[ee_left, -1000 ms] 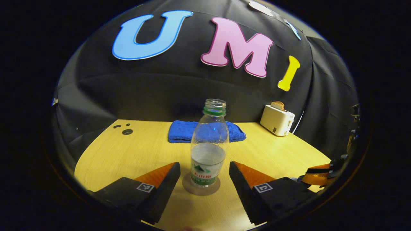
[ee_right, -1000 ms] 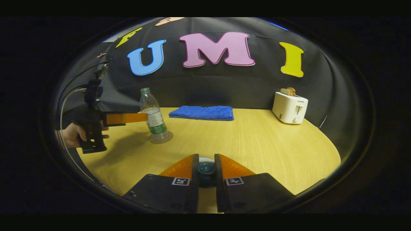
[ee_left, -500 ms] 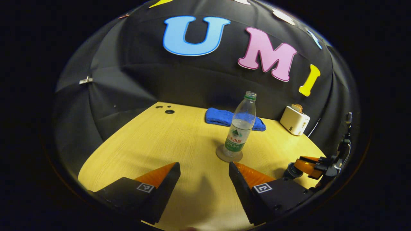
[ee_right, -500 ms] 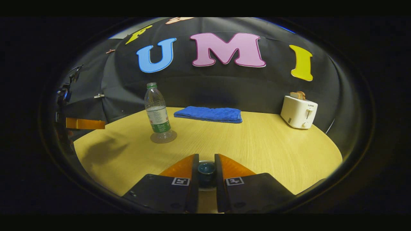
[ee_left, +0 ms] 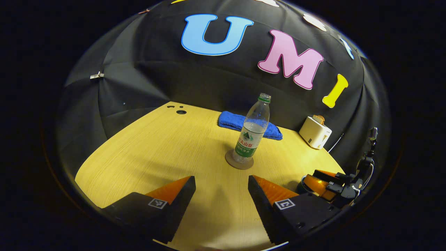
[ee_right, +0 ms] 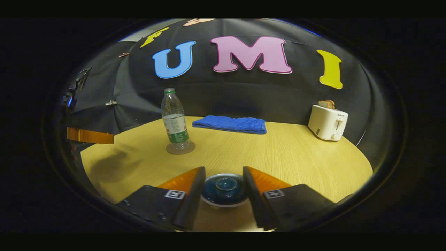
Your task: Open the teacup lid with one hand, grasp the water bottle and pour water into the teacup with the other hand; after pouring, place the water bottle on the coaster and then close the teacup lid.
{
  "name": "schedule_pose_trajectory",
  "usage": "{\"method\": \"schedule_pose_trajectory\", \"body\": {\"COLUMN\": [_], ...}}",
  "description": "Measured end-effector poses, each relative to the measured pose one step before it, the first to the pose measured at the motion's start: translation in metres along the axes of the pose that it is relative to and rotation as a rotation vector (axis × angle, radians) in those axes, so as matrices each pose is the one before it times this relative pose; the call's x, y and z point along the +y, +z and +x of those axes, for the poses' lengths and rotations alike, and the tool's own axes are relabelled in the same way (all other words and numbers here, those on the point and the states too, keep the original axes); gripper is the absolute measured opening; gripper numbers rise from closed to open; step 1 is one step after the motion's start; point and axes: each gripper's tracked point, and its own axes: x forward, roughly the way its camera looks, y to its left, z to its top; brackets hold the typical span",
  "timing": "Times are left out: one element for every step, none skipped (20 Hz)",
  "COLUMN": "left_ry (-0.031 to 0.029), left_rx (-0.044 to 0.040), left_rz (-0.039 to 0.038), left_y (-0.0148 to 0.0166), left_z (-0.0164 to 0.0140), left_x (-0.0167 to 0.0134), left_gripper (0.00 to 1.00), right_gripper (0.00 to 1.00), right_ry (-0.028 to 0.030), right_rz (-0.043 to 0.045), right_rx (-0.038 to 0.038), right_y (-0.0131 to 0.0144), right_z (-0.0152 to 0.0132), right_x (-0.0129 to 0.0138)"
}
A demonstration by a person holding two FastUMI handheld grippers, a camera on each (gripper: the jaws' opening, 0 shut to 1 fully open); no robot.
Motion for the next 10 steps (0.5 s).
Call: {"method": "schedule_pose_trajectory", "body": {"left_ry": [0.00512, 0.00769, 0.00597, 0.00184, -0.00118, -0.00352, 0.00135, 0.00504, 0.00679, 0.01708], "left_rx": [-0.01659, -0.02076, -0.02199, -0.02097, -0.01704, -0.01285, -0.01198, -0.01031, -0.01306, -0.01946], "left_rz": [-0.01246, 0.00038, 0.00804, 0.00893, 0.00999, 0.00871, 0.0066, 0.0038, 0.00896, 0.01525], "left_y": [0.00388, 0.00599, 0.00763, 0.00909, 0.0105, 0.01149, 0.01325, 0.01086, 0.01252, 0.01413], "left_z": [-0.00267, -0.00383, -0.00151, -0.00288, -0.00295, -0.00366, -0.00393, -0.00483, -0.00597, -0.00748], "left_x": [-0.00641, -0.00506, -0.00371, -0.00521, -0.00628, -0.00417, -0.00554, -0.00221, -0.00308, -0.00097], "left_gripper": [0.96, 0.96, 0.96, 0.96, 0.96, 0.96, 0.95, 0.92, 0.96, 0.96], "right_gripper": [0.79, 0.94, 1.0, 1.0, 1.0, 1.0, 1.0, 1.0, 1.0, 1.0], "right_ry": [-0.00306, -0.00454, -0.01329, -0.01271, -0.0077, -0.00447, -0.01198, -0.0098, -0.01131, -0.01005], "right_rz": [0.00769, 0.00176, -0.00384, -0.00756, -0.00519, -0.00418, -0.00658, -0.00779, -0.0072, -0.00004], "right_rx": [-0.00657, -0.00722, -0.00714, -0.0102, -0.00946, -0.00407, 0.00049, -0.00029, 0.00396, -0.00149], "right_y": [0.00578, 0.00888, 0.00776, 0.01188, 0.01158, 0.01133, 0.0101, 0.01026, 0.00959, 0.01093], "right_z": [-0.00235, -0.00385, -0.0031, -0.00811, -0.00641, -0.00801, -0.00807, -0.00735, -0.00795, -0.00856], "right_x": [-0.00109, -0.00076, -0.00263, -0.00353, -0.00321, -0.00132, -0.00406, -0.00343, -0.00338, -0.00428]}}
